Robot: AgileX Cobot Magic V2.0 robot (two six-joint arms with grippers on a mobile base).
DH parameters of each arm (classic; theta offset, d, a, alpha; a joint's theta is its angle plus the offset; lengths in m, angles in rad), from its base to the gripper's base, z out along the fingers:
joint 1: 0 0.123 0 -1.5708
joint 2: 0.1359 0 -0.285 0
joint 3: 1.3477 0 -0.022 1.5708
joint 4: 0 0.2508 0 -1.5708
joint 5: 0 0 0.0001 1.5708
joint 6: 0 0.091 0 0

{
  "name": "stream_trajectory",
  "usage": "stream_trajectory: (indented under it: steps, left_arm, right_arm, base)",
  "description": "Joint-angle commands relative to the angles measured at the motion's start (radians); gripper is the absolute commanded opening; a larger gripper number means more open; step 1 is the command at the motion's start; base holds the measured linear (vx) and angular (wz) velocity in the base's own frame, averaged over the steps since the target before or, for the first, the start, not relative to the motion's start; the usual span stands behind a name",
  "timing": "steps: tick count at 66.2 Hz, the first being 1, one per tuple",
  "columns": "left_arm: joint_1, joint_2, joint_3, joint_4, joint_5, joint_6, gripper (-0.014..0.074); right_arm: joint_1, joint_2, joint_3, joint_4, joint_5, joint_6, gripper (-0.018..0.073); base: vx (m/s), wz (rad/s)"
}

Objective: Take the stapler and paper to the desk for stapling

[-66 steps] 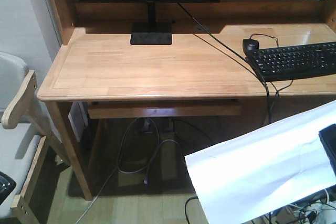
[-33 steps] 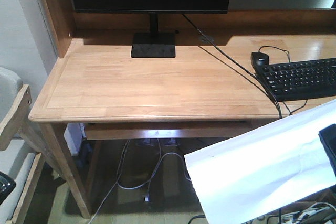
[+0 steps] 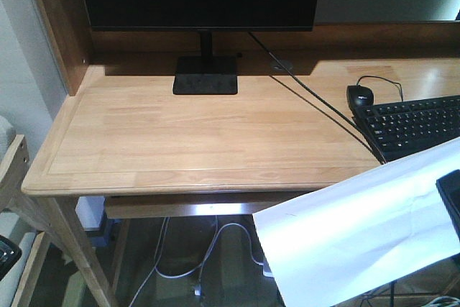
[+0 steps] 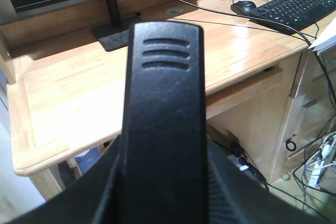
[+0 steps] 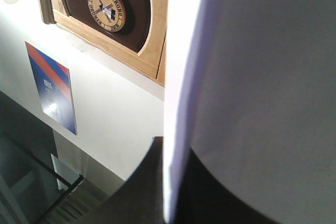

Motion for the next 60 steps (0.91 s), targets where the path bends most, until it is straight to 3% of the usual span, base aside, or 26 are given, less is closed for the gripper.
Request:
stream_trajectory:
  steps: [1, 60]
  left_arm:
    - [-0.003, 0.011, -0.028, -0.013, -0.116, -0.002, -0.0007]
    - [-0.003, 0.011, -0.028, -0.013, -0.116, -0.002, -0.0007]
  right_arm:
    - [-0.001, 0.001, 0.004, 0.009, -0.067, -0.007, -0.0005]
    - [-0.001, 0.001, 0.004, 0.009, -0.067, -0.007, -0.0005]
  base:
    - [0.12, -0.02]
    - [0.08, -0.02]
